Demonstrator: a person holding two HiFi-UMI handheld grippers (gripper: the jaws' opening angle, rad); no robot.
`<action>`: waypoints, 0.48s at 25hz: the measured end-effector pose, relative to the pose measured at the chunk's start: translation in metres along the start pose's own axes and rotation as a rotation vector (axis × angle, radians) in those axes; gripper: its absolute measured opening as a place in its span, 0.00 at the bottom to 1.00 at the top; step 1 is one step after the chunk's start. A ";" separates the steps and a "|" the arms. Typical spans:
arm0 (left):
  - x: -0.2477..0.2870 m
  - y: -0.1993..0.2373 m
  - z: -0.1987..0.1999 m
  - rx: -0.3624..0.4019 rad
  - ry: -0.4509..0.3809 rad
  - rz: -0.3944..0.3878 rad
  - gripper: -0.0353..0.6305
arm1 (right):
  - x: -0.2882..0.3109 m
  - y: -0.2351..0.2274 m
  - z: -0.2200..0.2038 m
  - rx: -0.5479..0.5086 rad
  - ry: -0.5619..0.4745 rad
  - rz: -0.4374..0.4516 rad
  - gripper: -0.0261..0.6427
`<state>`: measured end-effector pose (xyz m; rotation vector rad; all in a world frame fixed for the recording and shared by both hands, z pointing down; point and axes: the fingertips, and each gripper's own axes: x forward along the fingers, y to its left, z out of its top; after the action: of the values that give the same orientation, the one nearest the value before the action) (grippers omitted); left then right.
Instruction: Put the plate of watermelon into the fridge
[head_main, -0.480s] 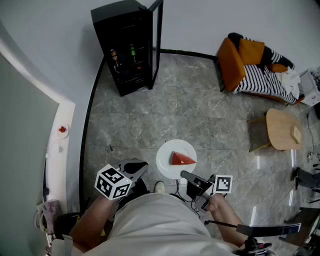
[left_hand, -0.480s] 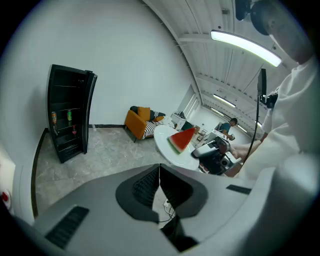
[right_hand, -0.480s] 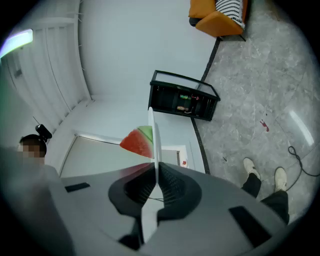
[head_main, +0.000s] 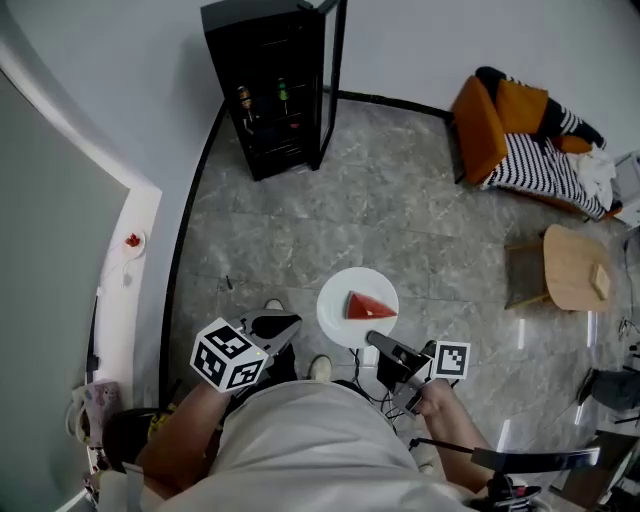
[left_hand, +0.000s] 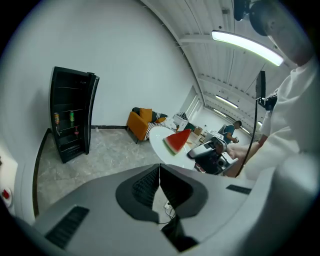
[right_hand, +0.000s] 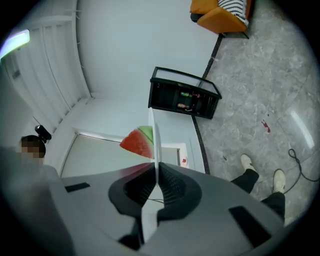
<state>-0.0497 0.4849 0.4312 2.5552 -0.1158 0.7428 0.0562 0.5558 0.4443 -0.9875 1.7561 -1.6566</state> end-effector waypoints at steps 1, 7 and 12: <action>-0.001 0.005 0.001 -0.003 -0.001 -0.003 0.07 | 0.006 -0.002 0.004 -0.003 0.002 -0.004 0.07; 0.007 0.052 0.022 0.019 0.017 -0.049 0.07 | 0.054 -0.012 0.051 -0.006 -0.024 -0.034 0.07; 0.010 0.116 0.061 0.040 0.015 -0.074 0.07 | 0.115 -0.013 0.102 -0.004 -0.053 -0.045 0.07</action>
<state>-0.0354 0.3545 0.4401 2.5759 -0.0009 0.7429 0.0700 0.4026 0.4578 -1.0699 1.7152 -1.6396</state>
